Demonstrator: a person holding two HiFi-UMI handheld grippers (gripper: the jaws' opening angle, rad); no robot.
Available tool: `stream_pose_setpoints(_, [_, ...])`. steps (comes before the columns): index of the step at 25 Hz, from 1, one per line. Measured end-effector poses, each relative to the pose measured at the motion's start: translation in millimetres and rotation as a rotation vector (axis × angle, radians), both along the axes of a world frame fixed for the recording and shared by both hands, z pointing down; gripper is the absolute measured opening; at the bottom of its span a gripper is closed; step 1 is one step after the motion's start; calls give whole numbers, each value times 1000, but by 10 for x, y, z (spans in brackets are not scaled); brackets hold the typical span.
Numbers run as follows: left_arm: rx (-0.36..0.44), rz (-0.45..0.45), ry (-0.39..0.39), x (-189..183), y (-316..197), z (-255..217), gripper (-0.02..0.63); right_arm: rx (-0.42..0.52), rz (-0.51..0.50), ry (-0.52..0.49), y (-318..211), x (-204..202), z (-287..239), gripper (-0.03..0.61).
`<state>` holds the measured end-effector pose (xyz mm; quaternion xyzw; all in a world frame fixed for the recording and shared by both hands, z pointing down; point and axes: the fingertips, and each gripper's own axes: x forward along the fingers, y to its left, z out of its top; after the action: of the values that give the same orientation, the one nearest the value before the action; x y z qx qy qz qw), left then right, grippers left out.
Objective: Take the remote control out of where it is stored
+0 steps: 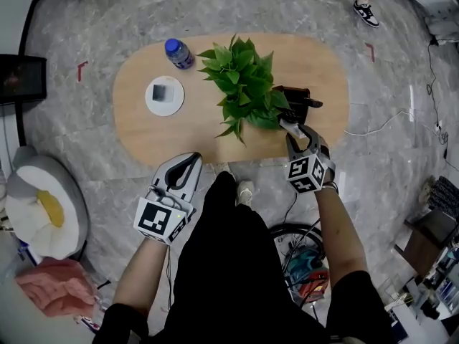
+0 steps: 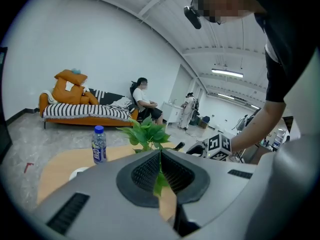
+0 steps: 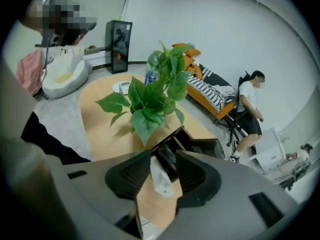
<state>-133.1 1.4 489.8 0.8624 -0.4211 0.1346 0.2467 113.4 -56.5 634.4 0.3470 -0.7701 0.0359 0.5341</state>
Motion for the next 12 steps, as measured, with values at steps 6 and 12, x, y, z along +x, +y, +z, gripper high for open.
stream_pose_setpoints(6, [-34,-24,3,-101,122,96,15,-1,-150,198,-158,56,306,142])
stream_pose_setpoints(12, [-61,-65,16,-204,192,152,15,-9,-257,311,-274,38,517,142])
